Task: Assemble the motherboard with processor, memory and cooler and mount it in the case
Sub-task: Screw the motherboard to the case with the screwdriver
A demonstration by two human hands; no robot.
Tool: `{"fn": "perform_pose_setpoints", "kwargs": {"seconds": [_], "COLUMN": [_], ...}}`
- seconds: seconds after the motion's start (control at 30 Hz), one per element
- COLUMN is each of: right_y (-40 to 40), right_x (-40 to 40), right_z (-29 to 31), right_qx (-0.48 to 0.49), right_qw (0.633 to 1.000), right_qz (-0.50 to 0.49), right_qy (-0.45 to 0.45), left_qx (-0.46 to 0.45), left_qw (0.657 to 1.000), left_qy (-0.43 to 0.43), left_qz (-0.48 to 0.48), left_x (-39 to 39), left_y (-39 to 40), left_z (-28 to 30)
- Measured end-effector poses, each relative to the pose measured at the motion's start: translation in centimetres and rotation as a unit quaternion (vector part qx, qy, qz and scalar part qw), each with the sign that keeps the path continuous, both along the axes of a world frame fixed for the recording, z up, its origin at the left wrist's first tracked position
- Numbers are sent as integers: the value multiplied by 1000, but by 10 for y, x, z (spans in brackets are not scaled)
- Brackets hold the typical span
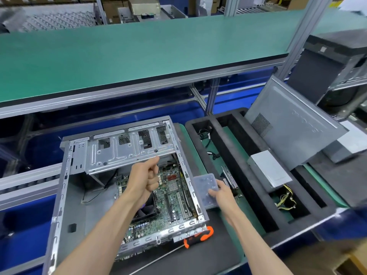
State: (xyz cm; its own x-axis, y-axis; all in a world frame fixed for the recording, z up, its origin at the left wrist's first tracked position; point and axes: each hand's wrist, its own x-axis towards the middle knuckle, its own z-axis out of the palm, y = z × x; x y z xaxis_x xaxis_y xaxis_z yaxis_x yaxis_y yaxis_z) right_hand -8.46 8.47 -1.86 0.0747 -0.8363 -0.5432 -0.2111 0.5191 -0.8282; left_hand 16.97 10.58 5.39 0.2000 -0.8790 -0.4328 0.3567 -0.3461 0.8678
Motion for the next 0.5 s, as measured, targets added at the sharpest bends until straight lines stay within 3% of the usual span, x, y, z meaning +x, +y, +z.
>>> {"fn": "perform_pose_setpoints", "kwargs": {"seconds": [0.1, 0.2, 0.33, 0.5], "right_y": [2, 4, 5, 12], "right_x": [3, 7, 12, 0], "right_z": [-9, -11, 2, 36], "right_qx": [-11, -52, -140, -250], "right_qw": [999, 987, 933, 929], "right_qz": [9, 22, 66, 121], "right_qy": [42, 151, 323, 246], "left_qx": [7, 12, 26, 32], "left_qw": [1000, 999, 994, 983], "left_qy": [11, 29, 105, 181], "left_qz": [-5, -10, 7, 30], "left_x": [-1, -3, -5, -2], "left_y": [0, 1, 4, 11], "left_z": [-3, -5, -7, -10]}}
